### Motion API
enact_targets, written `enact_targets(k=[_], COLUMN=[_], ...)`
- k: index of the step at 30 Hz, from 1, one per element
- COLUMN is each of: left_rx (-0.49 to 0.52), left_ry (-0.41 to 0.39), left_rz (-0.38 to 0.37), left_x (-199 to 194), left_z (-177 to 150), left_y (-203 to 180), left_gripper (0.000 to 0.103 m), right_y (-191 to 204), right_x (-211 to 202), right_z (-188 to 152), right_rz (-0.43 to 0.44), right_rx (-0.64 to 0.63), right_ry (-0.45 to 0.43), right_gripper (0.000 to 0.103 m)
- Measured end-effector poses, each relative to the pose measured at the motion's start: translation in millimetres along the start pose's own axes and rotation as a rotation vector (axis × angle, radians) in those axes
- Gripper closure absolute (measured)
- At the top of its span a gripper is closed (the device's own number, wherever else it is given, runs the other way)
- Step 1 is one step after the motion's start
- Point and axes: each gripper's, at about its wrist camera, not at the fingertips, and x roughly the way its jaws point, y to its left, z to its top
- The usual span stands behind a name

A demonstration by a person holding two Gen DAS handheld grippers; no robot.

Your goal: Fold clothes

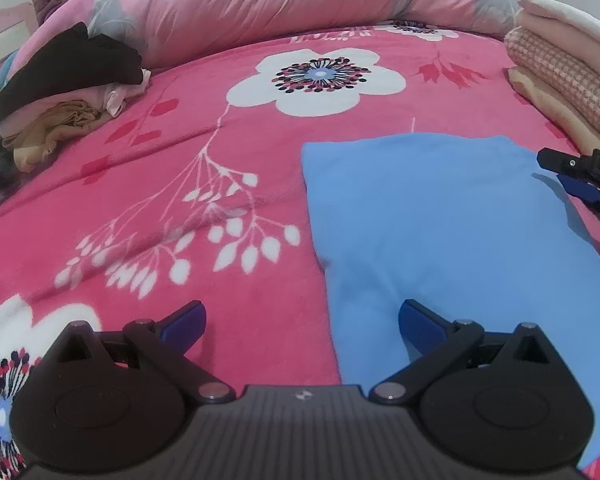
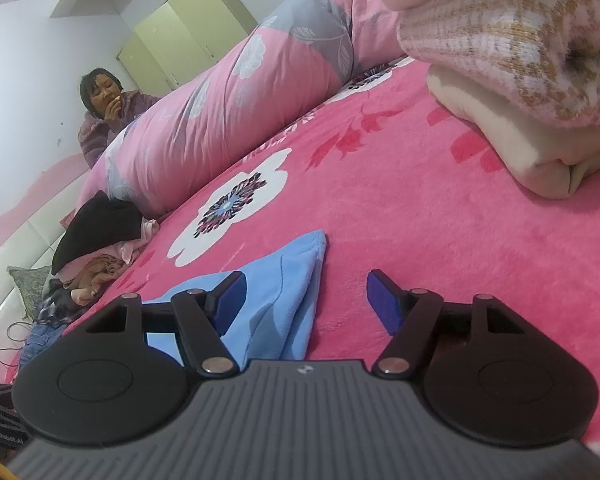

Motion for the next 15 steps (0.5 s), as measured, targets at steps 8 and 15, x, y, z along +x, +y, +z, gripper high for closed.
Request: enact_targets(k=[8,15], left_rx=[-0.003,-0.002], left_ry=[0.0,-0.006], left_rz=[0.003,0.006], left_x=[0.4,0.3], left_z=[-1.2,-2.4], left_y=[1.3,1.2], left_gripper=[0.0,0.0], right_y=[-0.5,-1.2], right_x=[0.0,0.3], right_z=[-0.2,0.0], right_rz=[0.003,0.005], right_rx=[0.001,0.002], right_ry=[0.0,-0.001], right_gripper=[0.036,0.036])
